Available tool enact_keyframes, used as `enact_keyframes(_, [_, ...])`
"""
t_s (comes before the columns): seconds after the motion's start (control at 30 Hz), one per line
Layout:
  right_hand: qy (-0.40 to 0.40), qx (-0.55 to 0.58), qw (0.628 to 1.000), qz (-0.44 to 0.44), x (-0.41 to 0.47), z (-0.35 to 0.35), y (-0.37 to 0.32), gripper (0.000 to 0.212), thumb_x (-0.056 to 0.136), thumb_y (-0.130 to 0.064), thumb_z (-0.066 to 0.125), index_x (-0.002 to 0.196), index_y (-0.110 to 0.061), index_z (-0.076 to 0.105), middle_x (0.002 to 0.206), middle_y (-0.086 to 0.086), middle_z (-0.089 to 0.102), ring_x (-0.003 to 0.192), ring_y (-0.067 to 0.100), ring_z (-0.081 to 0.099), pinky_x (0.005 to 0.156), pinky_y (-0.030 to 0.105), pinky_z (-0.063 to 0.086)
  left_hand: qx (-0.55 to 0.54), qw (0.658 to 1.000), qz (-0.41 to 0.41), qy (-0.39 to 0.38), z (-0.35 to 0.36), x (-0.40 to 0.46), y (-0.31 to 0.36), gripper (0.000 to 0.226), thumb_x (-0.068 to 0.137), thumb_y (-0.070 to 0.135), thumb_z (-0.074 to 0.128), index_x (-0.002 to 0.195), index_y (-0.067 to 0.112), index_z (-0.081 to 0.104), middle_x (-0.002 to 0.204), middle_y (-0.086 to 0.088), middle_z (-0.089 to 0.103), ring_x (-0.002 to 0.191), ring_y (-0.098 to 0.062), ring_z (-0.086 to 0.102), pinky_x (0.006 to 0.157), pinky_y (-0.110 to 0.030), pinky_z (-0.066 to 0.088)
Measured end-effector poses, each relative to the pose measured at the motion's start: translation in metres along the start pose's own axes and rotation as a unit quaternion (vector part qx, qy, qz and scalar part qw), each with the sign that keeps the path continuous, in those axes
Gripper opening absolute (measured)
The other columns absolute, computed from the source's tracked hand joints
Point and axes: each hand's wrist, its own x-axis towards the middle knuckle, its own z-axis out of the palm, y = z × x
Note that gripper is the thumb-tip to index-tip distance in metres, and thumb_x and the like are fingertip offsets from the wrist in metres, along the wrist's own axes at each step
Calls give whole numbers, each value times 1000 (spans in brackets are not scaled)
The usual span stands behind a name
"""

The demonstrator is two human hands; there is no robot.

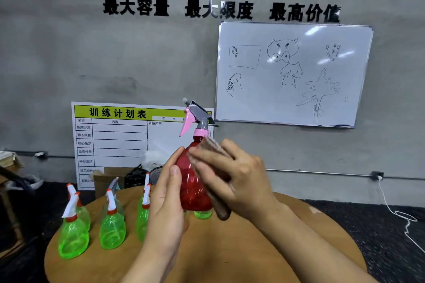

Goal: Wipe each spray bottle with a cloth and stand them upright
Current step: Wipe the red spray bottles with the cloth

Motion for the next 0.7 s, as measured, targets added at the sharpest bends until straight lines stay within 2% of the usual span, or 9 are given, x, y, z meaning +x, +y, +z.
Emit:
enact_keyframes(0.07, [11, 19, 997, 72, 10, 2, 5, 30, 99, -50, 57, 120, -41, 76, 86, -13, 48, 71, 8, 57, 61, 35, 53, 10, 1000, 0, -2, 2, -2, -1, 43, 96, 46, 48, 133, 38, 68, 132, 19, 72, 128, -4, 65, 117, -48, 45])
enact_keyframes(0.13, [14, 34, 993, 108, 17, 4, 9, 31, 98, -52, 56, 118, -41, 77, 85, -12, 53, 74, 5, 58, 65, 37, 54, 16, 1000, -7, -8, 1, -3, -2, 42, 93, 52, 50, 131, 47, 69, 134, 21, 70, 131, -6, 63, 116, -51, 46])
enact_keyframes(0.2, [17, 50, 992, 117, 18, 7, 10, 31, 97, -51, 56, 117, -41, 77, 86, -11, 55, 76, 6, 60, 68, 39, 55, 17, 1000, -10, -13, 1, -3, -2, 41, 92, 56, 50, 130, 53, 68, 135, 22, 69, 131, -7, 63, 115, -51, 48])
enact_keyframes(0.37, [39, 85, 989, 112, 17, 8, 8, 29, 98, -49, 59, 118, -39, 77, 86, -10, 58, 79, 11, 63, 68, 38, 55, -7, 1000, 1, -16, 4, 1, 4, 40, 93, 47, 49, 128, 45, 68, 124, 28, 72, 120, 2, 67, 105, -38, 54])
enact_keyframes(0.5, [40, 83, 989, 113, 21, 6, 7, 28, 97, -48, 60, 118, -39, 77, 86, -11, 57, 79, 10, 63, 68, 38, 55, -2, 1000, -1, -8, 6, 4, 6, 37, 92, 49, 50, 124, 50, 70, 123, 28, 72, 119, 1, 68, 100, -34, 58])
enact_keyframes(0.7, [50, 85, 988, 118, 21, 5, 4, 27, 98, -45, 61, 118, -37, 77, 86, -12, 56, 77, 9, 62, 66, 38, 55, -5, 1000, -12, -12, 7, 3, 10, 44, 93, 52, 50, 134, 45, 66, 131, 18, 72, 124, -9, 68, 110, -49, 52])
